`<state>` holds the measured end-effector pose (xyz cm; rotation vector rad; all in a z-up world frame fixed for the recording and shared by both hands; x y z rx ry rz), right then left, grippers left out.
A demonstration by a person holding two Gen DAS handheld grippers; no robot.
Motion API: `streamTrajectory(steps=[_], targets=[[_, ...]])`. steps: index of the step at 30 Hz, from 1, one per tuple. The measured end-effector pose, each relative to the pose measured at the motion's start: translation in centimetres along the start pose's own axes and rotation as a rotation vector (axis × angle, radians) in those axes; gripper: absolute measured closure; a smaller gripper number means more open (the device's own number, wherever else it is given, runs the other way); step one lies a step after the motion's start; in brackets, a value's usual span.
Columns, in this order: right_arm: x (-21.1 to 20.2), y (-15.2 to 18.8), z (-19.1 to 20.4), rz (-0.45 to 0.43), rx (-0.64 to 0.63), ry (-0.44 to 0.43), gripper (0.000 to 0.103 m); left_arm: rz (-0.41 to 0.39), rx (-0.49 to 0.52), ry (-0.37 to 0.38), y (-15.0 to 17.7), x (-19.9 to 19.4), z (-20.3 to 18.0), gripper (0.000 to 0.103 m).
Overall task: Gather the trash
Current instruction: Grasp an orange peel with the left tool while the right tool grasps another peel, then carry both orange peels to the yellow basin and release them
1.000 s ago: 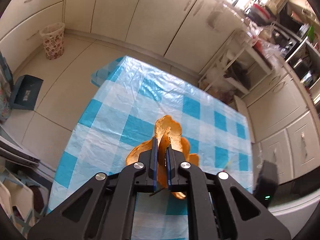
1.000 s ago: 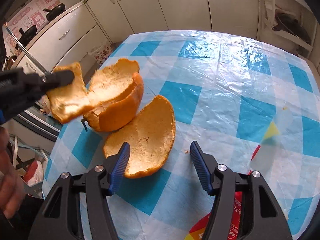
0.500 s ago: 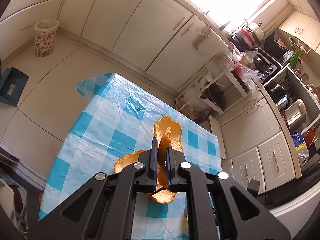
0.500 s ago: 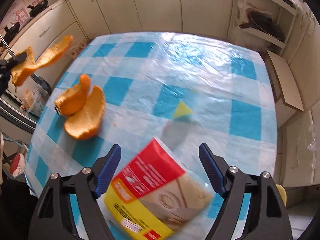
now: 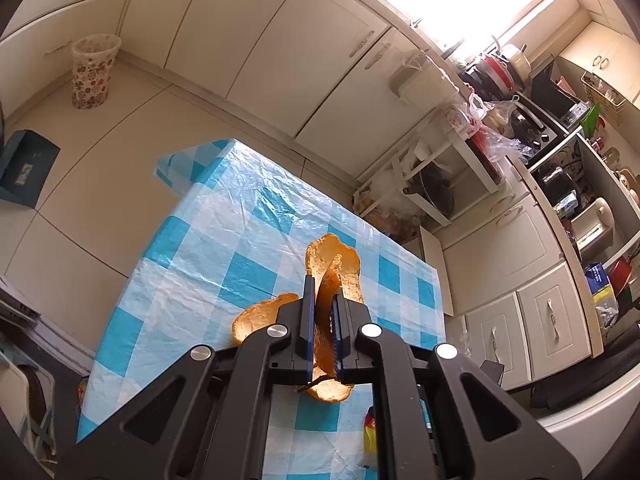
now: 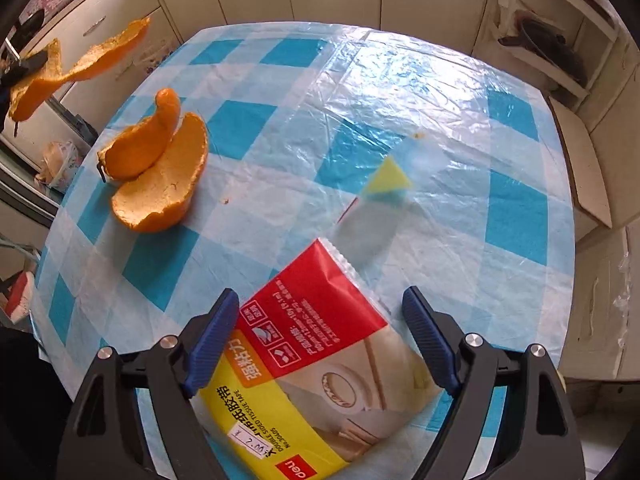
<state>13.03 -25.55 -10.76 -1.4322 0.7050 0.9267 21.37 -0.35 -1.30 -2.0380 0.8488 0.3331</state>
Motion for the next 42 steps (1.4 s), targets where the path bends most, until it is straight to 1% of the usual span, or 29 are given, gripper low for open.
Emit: streamTrajectory(steps=[1,3,5,7,8,10,11,12,13,14,15,16,17,18,19,22,24,27,31,34,36,42], targets=[[-0.1,-0.3,0.1,-0.011,0.007,-0.004,0.022,0.0,-0.001,0.002,0.0,0.0,0.0,0.096],[-0.8,-1.4,-0.4,-0.066,0.053,0.002,0.022,-0.002,0.0,0.004,-0.1,-0.2,0.0,0.096],[-1.8,-2.7,-0.9,-0.135,0.12,-0.034,0.022,-0.002,0.001,0.006,0.0,-0.2,0.0,0.096],[-2.4,-3.9,-0.7,-0.194,0.204,-0.123,0.022,0.001,-0.002,0.007,0.0,-0.2,0.0,0.096],[-2.1,-4.3,-0.3,-0.201,0.239,-0.171,0.022,0.004,-0.004,0.008,0.1,-0.2,0.0,0.096],[-1.0,-4.7,0.9,-0.17,0.289,-0.258,0.022,0.009,-0.004,0.01,0.1,-0.1,-0.1,0.096],[-0.1,-4.5,1.6,-0.141,0.312,-0.288,0.029,0.009,-0.001,0.011,0.2,-0.1,-0.2,0.096],[1.0,-4.3,2.2,-0.105,0.331,-0.303,0.034,0.009,0.003,0.012,0.2,-0.1,-0.3,0.096],[1.9,-4.1,2.9,-0.083,0.347,-0.318,0.043,0.01,0.006,0.013,0.3,0.0,-0.3,0.096],[2.4,-3.9,3.2,-0.078,0.361,-0.326,0.046,0.01,0.009,0.013,0.3,0.0,-0.4,0.096],[2.5,-4.3,3.5,-0.103,0.361,-0.317,0.047,0.011,0.011,0.014,0.3,0.0,-0.4,0.096],[2.7,-4.5,3.8,-0.098,0.367,-0.328,0.054,0.012,0.012,0.013,0.3,0.1,-0.4,0.096],[2.9,-4.6,4.1,-0.1,0.377,-0.346,0.067,0.013,0.013,0.013,0.3,0.1,-0.4,0.096],[3.1,-4.7,4.4,-0.096,0.373,-0.352,0.074,0.015,0.015,0.012,0.3,0.2,-0.4,0.096],[3.1,-4.7,4.7,-0.091,0.357,-0.352,0.088,0.015,0.018,0.01,0.4,0.2,-0.4,0.096],[1.8,-4.8,4.6,-0.119,0.302,-0.332,0.091,0.015,0.028,0.01,0.4,0.3,-0.5,0.096],[0.4,-5.0,3.5,-0.153,0.283,-0.302,0.092,0.014,0.037,0.012,0.4,0.2,-0.7,0.096],[-2.0,-4.9,0.8,-0.208,0.273,-0.25,0.093,0.015,0.055,0.018,0.6,0.2,-1.3,0.096],[-5.5,-4.1,-3.1,-0.27,0.298,-0.199,0.093,0.024,0.085,0.031,1.4,0.4,-2.4,0.096],[-8.0,-2.8,-6.4,-0.302,0.319,-0.149,0.093,0.043,0.107,0.058,2.4,0.7,-3.6,0.096],[-9.3,-1.5,-8.9,-0.309,0.326,-0.099,0.093,0.062,0.123,0.082,3.3,1.0,-4.8,0.096],[-11.9,3.7,-15.6,-0.277,0.363,0.046,0.093,0.147,0.205,0.178,8.0,2.4,-10.9,0.096]])
Point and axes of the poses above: each gripper's, at about its wrist camera, not at the fingertips, and x roughly the way its jaws point, z to its left, y to its underside, the point moved 4 cm from there along x, roughly the way its jaws point, and after that the axes turned 13 degrees about -z, right-handed, at the moved point
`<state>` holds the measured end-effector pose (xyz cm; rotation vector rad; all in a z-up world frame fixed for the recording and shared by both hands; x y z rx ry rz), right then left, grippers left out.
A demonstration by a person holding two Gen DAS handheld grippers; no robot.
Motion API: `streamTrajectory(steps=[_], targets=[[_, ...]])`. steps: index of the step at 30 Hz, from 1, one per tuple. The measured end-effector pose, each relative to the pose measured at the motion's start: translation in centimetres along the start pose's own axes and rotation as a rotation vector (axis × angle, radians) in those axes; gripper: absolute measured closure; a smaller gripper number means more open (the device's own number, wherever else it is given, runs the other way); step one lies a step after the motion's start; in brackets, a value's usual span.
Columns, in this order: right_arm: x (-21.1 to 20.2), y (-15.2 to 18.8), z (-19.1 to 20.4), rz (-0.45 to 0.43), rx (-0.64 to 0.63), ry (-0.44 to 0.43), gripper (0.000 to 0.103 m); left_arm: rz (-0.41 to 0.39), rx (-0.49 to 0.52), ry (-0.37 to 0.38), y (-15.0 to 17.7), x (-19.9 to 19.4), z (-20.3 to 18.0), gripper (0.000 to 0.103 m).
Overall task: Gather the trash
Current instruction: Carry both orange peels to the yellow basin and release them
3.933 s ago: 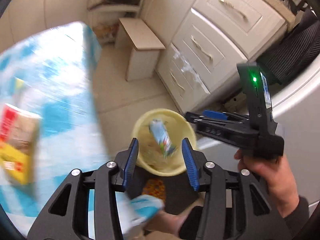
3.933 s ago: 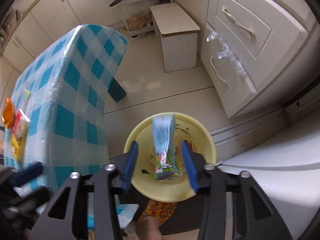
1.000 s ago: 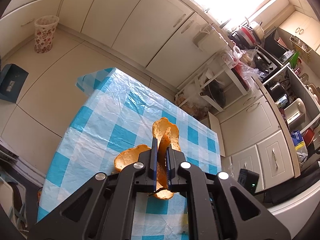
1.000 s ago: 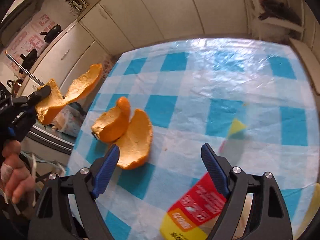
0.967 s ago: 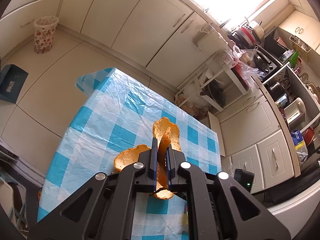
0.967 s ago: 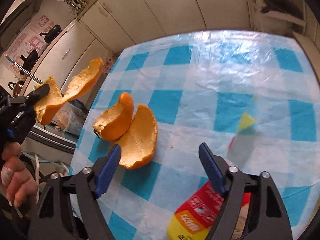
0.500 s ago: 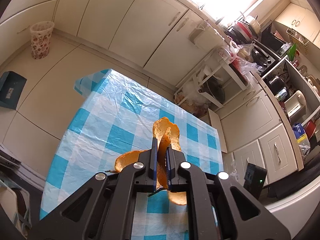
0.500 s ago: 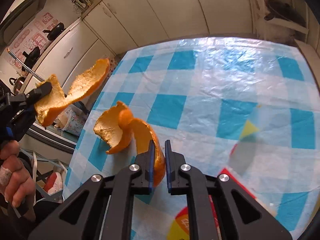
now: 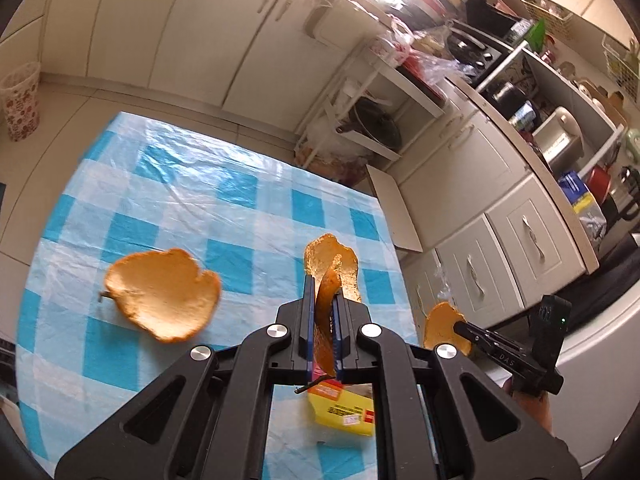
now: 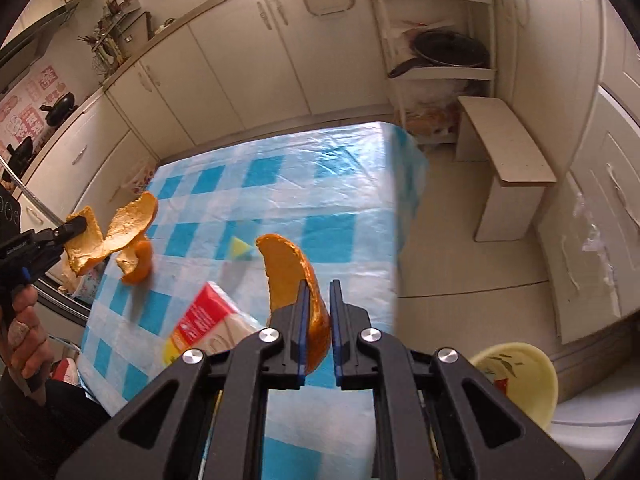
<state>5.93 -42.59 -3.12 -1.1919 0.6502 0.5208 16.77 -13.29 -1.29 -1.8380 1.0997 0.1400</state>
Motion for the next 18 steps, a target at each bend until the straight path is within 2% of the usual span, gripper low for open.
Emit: streamTrajectory(steps=[5,10,14,18], targets=[[-2.6,2.0,-5.8,0.018,0.003,0.125,0.093,0.097,0.068,0.097,5.0,3.4,-7.5,0.096],[-4.7,3.5,-10.1,0.029,-0.005,0.222,0.093,0.192,0.091,0.157,10.8,6.8,-13.6,0.096],[-6.0,3.7,-11.3,0.017,-0.033,0.255,0.093,0.238,0.109,0.165,14.7,8.7,-17.1,0.096],[-7.1,3.6,-11.8,0.003,-0.07,0.282,0.093,0.249,0.18,0.137,17.4,9.6,-20.2,0.096]])
Point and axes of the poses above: each gripper's, at about its wrist camera, not at the fingertips, and x roughly the way its jaws point, z to its left, y to its underside, the point moved 4 cm from there along x, roughly the way its jaws point, and after that the axes turned 13 degrees about -z, right-handed, at the moved point
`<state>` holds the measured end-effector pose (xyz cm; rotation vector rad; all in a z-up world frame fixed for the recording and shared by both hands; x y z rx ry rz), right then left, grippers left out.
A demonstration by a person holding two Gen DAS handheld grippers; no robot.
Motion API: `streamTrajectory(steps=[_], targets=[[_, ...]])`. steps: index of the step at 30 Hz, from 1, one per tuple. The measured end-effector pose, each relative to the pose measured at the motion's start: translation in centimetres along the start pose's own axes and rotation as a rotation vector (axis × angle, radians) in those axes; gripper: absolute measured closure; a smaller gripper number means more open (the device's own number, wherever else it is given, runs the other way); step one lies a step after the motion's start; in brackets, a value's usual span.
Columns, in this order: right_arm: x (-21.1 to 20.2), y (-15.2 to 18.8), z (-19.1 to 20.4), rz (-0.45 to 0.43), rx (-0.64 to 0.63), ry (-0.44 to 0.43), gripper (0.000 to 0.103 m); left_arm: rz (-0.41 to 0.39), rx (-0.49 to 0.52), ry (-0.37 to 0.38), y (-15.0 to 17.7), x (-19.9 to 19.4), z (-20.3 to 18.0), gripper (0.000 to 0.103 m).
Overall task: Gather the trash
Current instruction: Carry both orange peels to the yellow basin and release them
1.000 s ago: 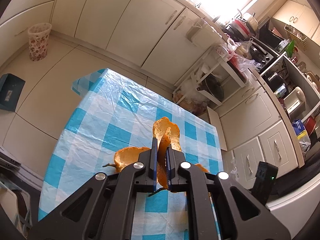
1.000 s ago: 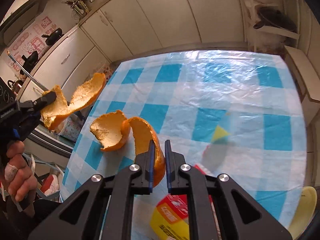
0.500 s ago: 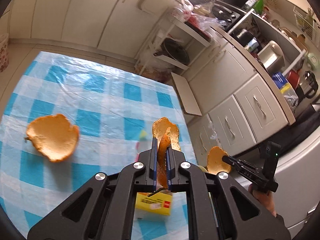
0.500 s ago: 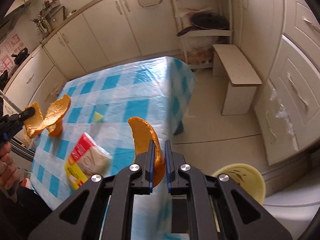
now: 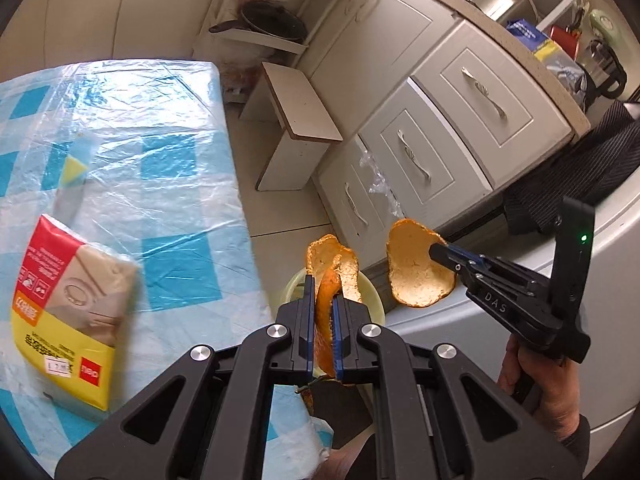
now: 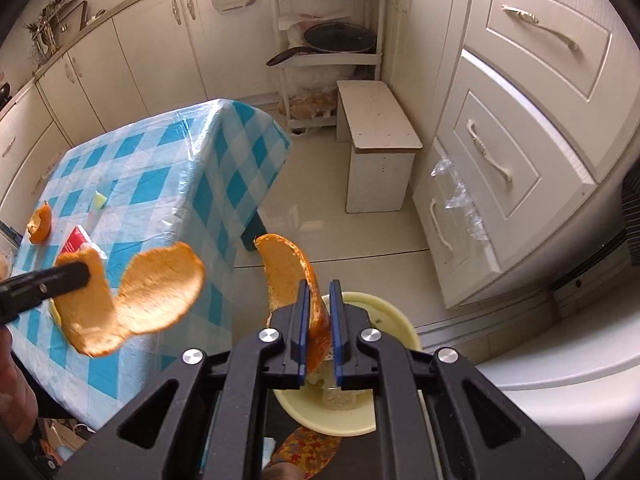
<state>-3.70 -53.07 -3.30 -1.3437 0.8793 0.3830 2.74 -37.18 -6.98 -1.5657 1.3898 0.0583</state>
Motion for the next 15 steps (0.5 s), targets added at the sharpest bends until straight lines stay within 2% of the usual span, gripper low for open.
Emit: streamTrajectory(steps=[8,15], targets=[[-0.6,0.3,-1.2,-0.002,-0.021,0.024,0.093,0.008,0.118,-0.037,2.4,2.3,-4.9,0.096],[-0.3,0.6,-1.8,0.024,-0.058,0.067,0.093,0.015,0.168,-0.042,3.4,4.0,-7.9,0.096]])
Point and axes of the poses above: each gripper's, at about its wrist camera, not at the fingertips, and x roughly the way its jaws point, z to its left, y to its underside, the point moved 4 cm from there along x, roughly the way its jaws point, and after that the axes turned 13 degrees about -z, right-handed, at the moved point
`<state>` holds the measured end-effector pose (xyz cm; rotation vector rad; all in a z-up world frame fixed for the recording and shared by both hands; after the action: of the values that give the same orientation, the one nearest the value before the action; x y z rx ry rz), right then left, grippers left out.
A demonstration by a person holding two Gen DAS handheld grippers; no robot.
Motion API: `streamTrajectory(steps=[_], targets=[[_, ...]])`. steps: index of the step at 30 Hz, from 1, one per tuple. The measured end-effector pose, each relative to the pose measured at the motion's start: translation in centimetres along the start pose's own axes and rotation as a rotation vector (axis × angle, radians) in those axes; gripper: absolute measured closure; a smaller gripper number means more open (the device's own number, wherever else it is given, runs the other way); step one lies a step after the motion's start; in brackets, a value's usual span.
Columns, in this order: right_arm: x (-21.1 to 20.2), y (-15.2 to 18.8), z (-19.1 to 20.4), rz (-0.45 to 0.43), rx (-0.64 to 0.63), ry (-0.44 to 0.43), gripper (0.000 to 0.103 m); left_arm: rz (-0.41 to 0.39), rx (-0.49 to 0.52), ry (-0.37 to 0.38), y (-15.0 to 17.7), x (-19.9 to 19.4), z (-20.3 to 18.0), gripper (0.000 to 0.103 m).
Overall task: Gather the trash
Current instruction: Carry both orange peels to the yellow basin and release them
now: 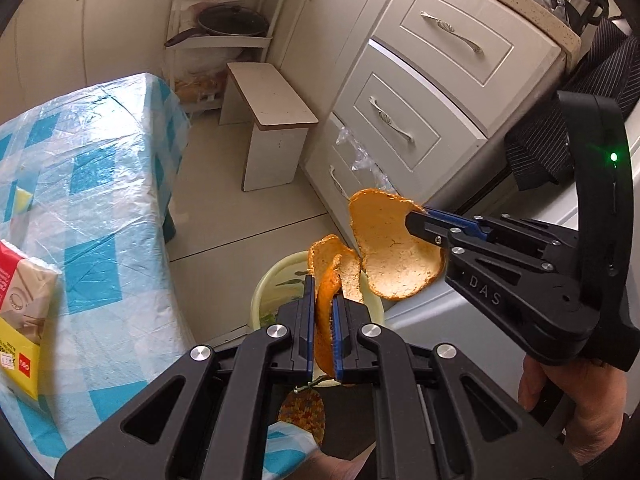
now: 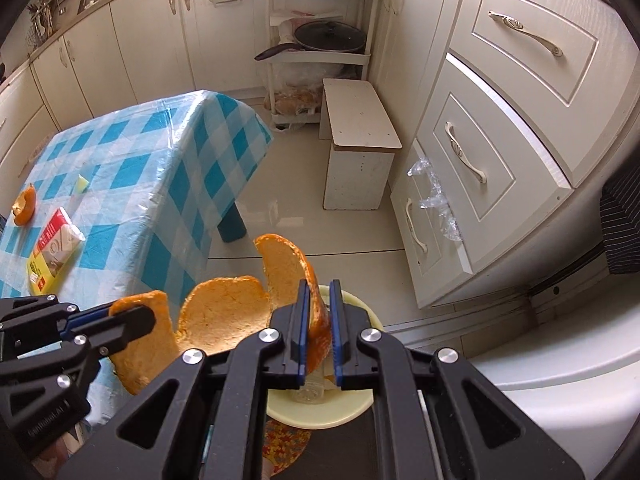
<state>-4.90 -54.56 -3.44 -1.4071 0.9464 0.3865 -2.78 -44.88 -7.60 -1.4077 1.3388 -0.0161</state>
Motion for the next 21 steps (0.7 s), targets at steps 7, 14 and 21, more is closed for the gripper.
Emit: streamTrajectory(steps=[7,14,21], targets=[[0.3,0.2,-0.9,0.017,0.003,0.023,0.093,0.025,0.016,-0.001,0.8,2.5,-2.3,0.096],[0.6,0.4,-1.7,0.038,0.004,0.043,0.092,0.054,0.009,-0.008,1.8,4.7,-3.1,0.096],[1.6,0.9,-3.4,0.081,0.02,0.137,0.07,0.179,-0.082,-0.034,3.1,9.3,-2.4,0.083]])
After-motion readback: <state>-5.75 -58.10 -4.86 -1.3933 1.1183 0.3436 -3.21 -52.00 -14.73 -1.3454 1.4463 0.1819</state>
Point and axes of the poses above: each gripper's, at about its wrist camera, not at the fingertips, and x roughly the way its jaws point, z to its left, y to its underside, the point moved 4 cm from there along x, roughly the way its jaws point, and after that the axes turned 13 degrees about -z, right-handed, at the moved point
